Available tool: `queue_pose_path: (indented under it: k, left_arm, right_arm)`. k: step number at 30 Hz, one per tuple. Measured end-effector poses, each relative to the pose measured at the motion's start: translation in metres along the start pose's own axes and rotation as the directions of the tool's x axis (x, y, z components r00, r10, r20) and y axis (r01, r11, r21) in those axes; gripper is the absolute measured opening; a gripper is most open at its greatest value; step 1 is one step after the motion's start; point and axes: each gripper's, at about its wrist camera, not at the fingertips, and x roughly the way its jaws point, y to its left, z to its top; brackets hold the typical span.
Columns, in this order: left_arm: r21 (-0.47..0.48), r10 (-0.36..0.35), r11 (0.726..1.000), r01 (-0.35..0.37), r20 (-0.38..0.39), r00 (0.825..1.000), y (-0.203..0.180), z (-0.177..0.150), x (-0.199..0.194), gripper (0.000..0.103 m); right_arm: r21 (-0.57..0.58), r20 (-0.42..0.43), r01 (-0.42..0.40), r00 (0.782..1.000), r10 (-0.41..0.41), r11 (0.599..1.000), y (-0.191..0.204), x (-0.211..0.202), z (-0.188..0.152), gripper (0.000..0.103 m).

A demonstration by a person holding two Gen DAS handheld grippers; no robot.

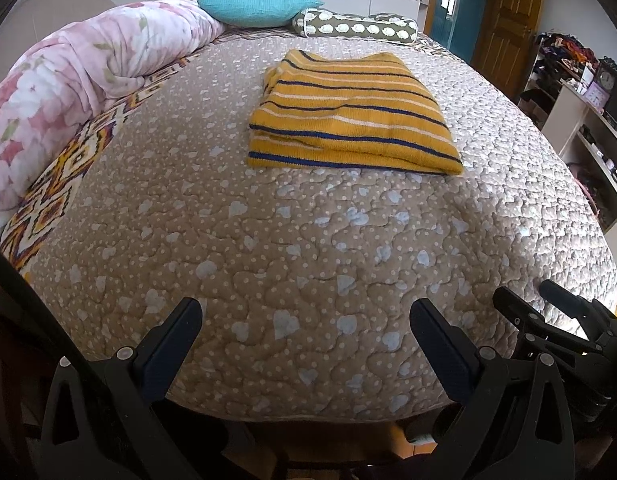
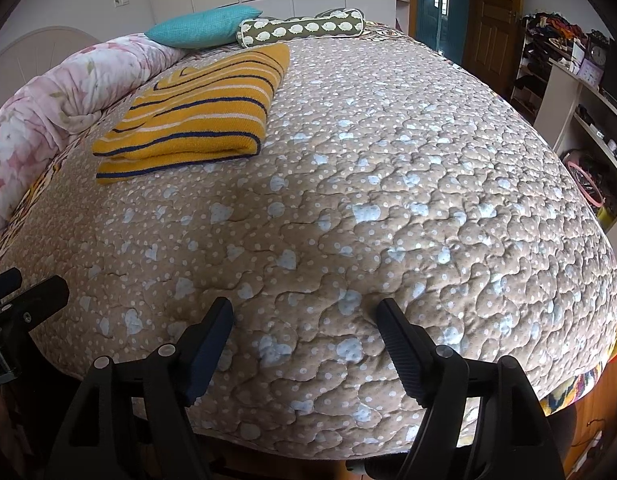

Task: Fold small clothes

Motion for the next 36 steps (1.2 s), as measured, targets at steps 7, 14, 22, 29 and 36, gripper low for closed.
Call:
queue_pose_path:
  k: [7,14,22,29,36]
  left_arm:
    - [-0.004,-0.005,1.0,0.005,-0.009,1.0,0.0012,0.0,0.0021,0.103]
    - [-0.004,-0.01,1.0,0.01,-0.019,1.0,0.0,-0.001,0.006,0.103]
    - [-0.007,-0.011,1.0,0.011,-0.023,1.0,0.0008,-0.0018,0.0072,0.103]
    - [-0.012,-0.01,1.0,0.01,-0.029,1.0,0.0017,-0.0028,0.0089,0.103]
    - [-0.019,-0.011,1.0,0.011,-0.038,0.999,0.0023,-0.0042,0.0104,0.103]
  right_arm:
    - [0.003,0.002,-0.003,1.0,0.003,1.0,-0.0012,0.002,0.0017,0.079]
    - [-0.009,0.002,0.001,1.0,-0.001,1.0,-0.0018,0.0039,0.0029,0.081]
    - [-0.009,0.003,0.002,1.0,-0.002,1.0,-0.0008,0.0038,0.0023,0.082]
    - [-0.012,0.003,0.002,1.0,-0.002,1.0,-0.0006,0.0042,0.0022,0.082]
    - [-0.022,0.006,0.001,1.0,-0.001,1.0,-0.0019,0.0066,0.0029,0.084]
